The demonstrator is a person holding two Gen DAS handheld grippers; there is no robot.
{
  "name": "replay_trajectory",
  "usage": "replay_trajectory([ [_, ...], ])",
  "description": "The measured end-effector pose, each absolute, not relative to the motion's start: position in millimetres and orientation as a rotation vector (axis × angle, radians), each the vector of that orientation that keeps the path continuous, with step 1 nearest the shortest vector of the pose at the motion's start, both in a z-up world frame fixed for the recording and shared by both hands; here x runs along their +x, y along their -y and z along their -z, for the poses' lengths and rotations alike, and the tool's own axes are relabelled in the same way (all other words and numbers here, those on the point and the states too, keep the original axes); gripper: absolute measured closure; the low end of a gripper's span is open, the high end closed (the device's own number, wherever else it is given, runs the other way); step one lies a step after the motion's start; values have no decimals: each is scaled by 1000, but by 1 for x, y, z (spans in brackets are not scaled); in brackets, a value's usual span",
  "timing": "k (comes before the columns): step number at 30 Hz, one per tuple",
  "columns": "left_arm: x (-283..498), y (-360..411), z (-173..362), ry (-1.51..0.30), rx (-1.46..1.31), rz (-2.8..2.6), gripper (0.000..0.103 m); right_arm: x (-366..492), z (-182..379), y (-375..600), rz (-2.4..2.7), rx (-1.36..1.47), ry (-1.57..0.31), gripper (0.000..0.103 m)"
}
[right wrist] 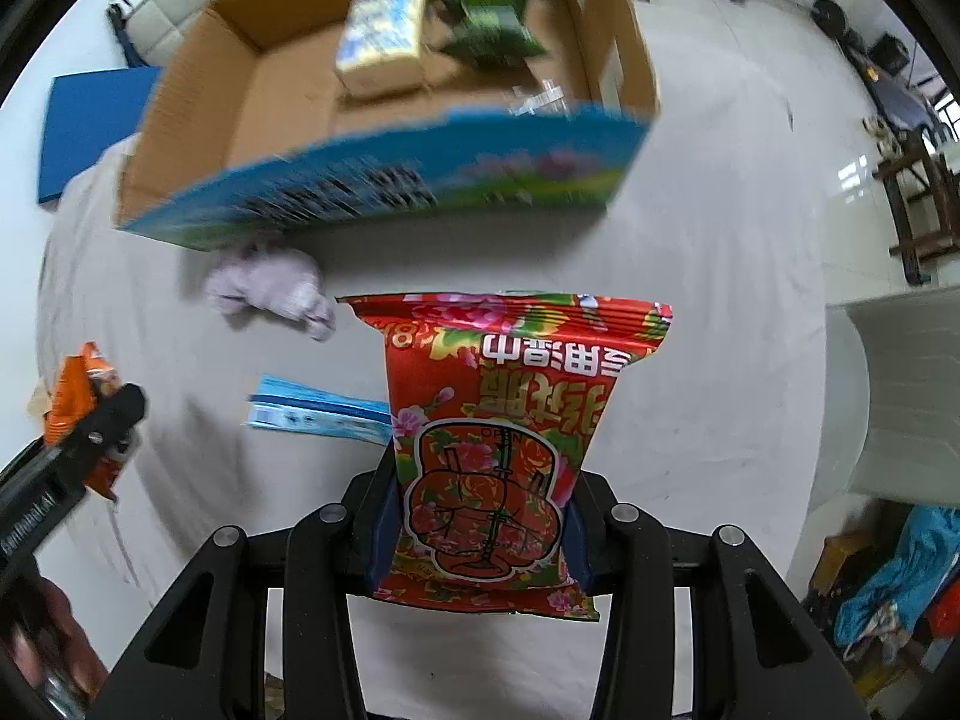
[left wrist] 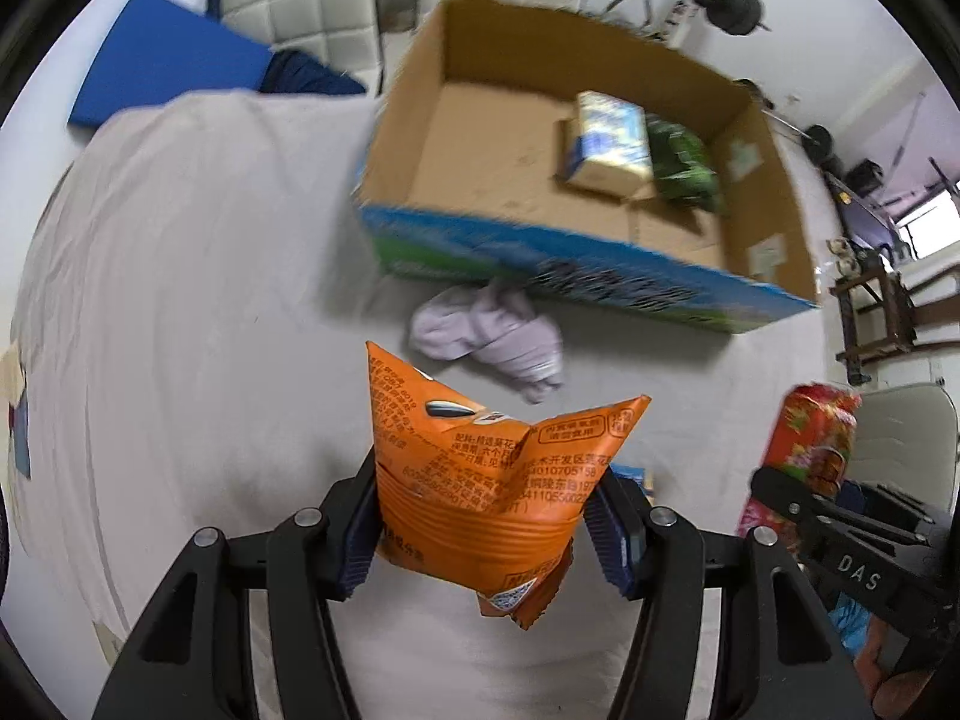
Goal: Organize soft objects
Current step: 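Carry both bags over the box and open both tools to release them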
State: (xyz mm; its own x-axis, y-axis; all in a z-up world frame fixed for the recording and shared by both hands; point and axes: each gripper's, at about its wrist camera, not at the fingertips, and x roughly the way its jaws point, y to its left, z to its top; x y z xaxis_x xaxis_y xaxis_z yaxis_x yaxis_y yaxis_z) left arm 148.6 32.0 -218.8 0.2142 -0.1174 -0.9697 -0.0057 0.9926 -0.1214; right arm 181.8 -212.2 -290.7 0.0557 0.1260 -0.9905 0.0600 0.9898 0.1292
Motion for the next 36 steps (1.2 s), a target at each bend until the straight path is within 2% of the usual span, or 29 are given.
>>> replay_trajectory([
  [12,173,-9,166,-1277,-131,189,46,173,229,204,-100,155,-1413,57],
  [21,259,-2,138,-1213,-99,213,46,235,204,212,-108,167,-1351,57],
  [27,330,7,165,-1264,-70,212,46,303,228,219,-77,175,-1370,57],
  [36,410,11,239,-1411,-93,203,46,371,311,220,-36,139,-1489,57],
])
